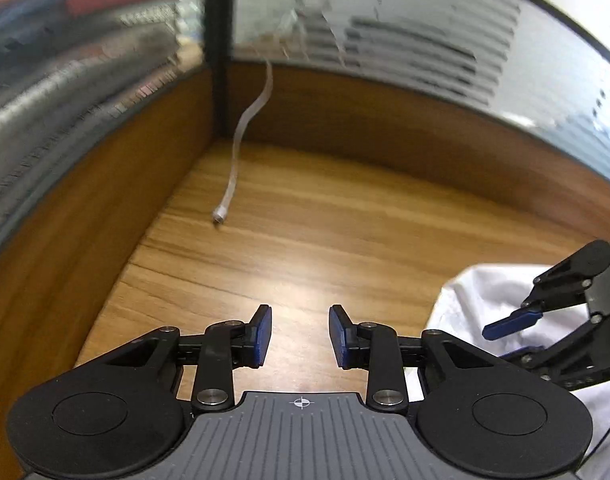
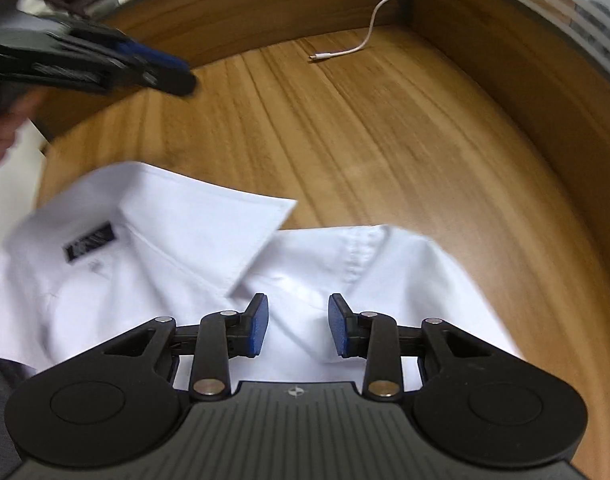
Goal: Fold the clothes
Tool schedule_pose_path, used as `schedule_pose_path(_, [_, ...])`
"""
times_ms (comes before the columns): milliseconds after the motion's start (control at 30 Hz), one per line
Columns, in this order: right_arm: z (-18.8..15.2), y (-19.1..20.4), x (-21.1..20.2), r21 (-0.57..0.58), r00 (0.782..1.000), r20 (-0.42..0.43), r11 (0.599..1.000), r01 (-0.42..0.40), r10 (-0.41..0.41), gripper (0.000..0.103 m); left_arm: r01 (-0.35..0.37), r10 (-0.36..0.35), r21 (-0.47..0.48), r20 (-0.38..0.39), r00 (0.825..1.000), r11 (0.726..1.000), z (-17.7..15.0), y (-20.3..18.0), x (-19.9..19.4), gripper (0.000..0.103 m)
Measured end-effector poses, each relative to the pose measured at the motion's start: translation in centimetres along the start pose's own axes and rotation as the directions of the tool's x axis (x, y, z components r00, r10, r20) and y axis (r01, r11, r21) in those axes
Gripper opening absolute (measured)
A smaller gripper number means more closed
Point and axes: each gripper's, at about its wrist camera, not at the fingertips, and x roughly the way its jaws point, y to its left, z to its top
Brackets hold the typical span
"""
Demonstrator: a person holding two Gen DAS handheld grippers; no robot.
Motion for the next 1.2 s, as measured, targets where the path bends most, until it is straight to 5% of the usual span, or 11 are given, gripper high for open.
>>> schedule_pose_path(167, [-1.3,1.0,-0.4,0.066,0.991,-0.016,0.989,-0.132,0.133,0.029,0.044,-0.035,0.091,-0.101,0.994,0.995,-0.7,-0.6,2.9,0.031])
schedule_pose_path(300, [-2.2,1.7,-0.9,0.111,0.973,-0.011,0.968,-0.227,0.229,0.024,0.143,-0.129,0.091,-0.15,0.98,0.985,-1.3,-1.1,3.5,0.028])
schedule_pose_path(533, [-4.1,4.8,-0.8,0.045,0.942,-0.095,0.947,-0.319,0.321,0.024,0.281,-0.244,0.135,-0.236,0.941,0.95,-3.3,-3.1,2.1,0.027])
schedule_pose_path(733, [-4.6,5.6,-1.2,-0.038,0.955,-0.13,0.961,-0.275,0.268,0.024,0.31,-0.252,0.144,-0.319,0.914,0.94,-5.7,-4.4,1.5,0.028])
schedule_pose_path(967, [-0.8,1.6,-3.7,-0.053,0.993,-0.015,0.992,-0.114,0.113,0.024,0.246,-0.234,0.009,-0.28,0.931,0.969,-6.3,-3.7,1.6,0.029])
schedule_pose_path(1200, [3.1,-2.9,-2.3,-0.087,0.999,-0.01,0.995,0.041,-0.042,0.024,0.233,-0.251,-0.097,-0.267,0.931,0.968,-6.1,-3.1,3.1,0.034])
